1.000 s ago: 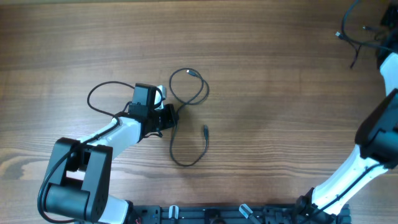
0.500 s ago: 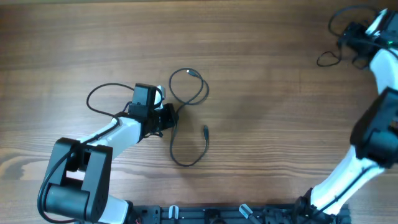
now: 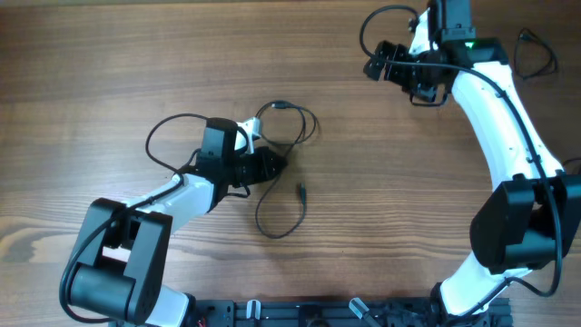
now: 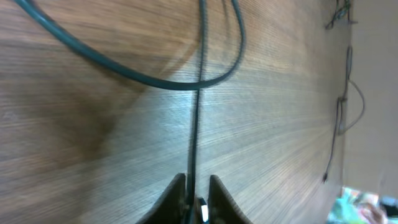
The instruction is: Untangle cables
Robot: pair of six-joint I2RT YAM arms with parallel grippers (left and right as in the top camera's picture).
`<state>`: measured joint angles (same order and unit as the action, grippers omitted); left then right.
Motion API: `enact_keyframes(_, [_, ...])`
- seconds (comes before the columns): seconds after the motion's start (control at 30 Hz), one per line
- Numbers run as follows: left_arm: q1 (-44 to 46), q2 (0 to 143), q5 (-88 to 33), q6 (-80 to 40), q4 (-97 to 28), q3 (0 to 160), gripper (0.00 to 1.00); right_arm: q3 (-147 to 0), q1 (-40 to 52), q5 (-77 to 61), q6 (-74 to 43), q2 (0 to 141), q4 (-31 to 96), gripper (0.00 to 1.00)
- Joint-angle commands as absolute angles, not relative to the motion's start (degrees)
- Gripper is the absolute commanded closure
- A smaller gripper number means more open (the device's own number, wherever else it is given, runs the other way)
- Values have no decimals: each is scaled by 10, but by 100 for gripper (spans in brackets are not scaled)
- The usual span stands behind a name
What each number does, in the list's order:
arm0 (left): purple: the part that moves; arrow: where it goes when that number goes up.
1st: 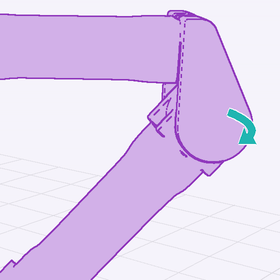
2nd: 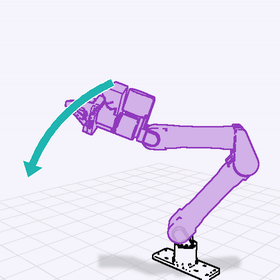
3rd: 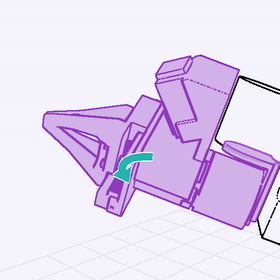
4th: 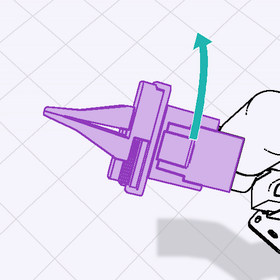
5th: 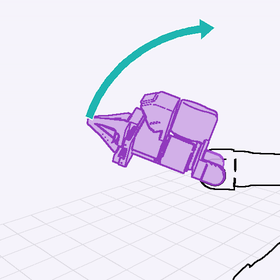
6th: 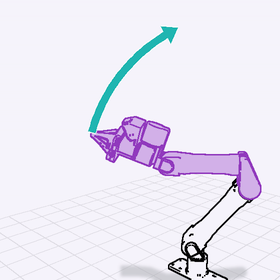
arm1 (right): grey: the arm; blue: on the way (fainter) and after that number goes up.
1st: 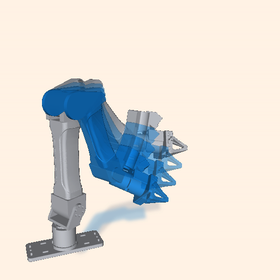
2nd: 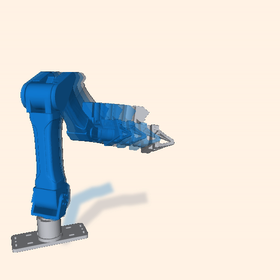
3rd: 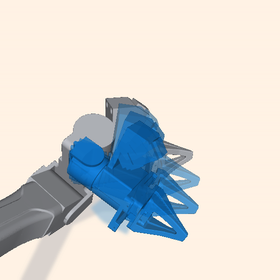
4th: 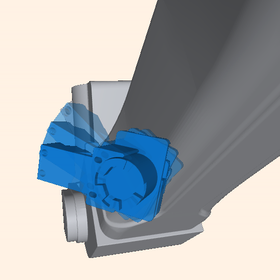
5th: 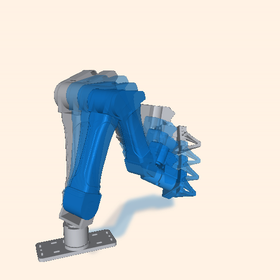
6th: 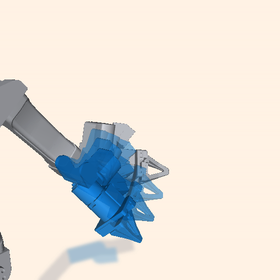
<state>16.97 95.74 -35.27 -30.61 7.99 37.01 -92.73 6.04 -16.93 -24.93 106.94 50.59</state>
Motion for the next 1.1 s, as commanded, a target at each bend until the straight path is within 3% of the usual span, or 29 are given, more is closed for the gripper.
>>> enact_keyframes(0.0, [159,943,-364,-302,81,370,52,-921,95,-174,-332,1079,535,0])
enact_keyframes(0.1, [130,901,-363,-287,71,370,18,-921,138,-175,-371,1082,535,0])
enact_keyframes(0.13, [122,885,-356,-287,64,370,0,-921,149,-174,-375,1083,531,0])
enact_keyframes(0.23, [101,832,-301,-287,25,370,0,-921,185,-174,-387,1095,524,0])
enact_keyframes(0.33, [75,769,-125,-294,-45,370,0,-921,221,-140,-455,1118,534,0])
enact_keyframes(0.47, [21,697,77,-403,-145,370,0,-921,271,-136,-515,1162,532,0])
enact_keyframes(0.63, [-51,640,95,-416,-204,370,0,-921,326,-135,-588,1208,519,0])
enact_keyframes(0.8, [-59,640,95,-416,-266,370,0,-921,349,-133,-761,1265,514,0])
enact_keyframes(0.93, [-59,640,95,-416,-304,370,0,-921,350,-129,-826,1284,499,0])
enact_keyframes(0.97, [-59,640,95,-416,-314,370,0,-921,351,-129,-844,1285,494,3])
enact_keyframes(1.0, [-59,640,95,-416,-318,370,0,-921,352,-129,-851,1285,484,19])
enact_keyframes(1.07, [-59,641,95,-416,-318,370,0,-921,355,-129,-850,1285,481,69])
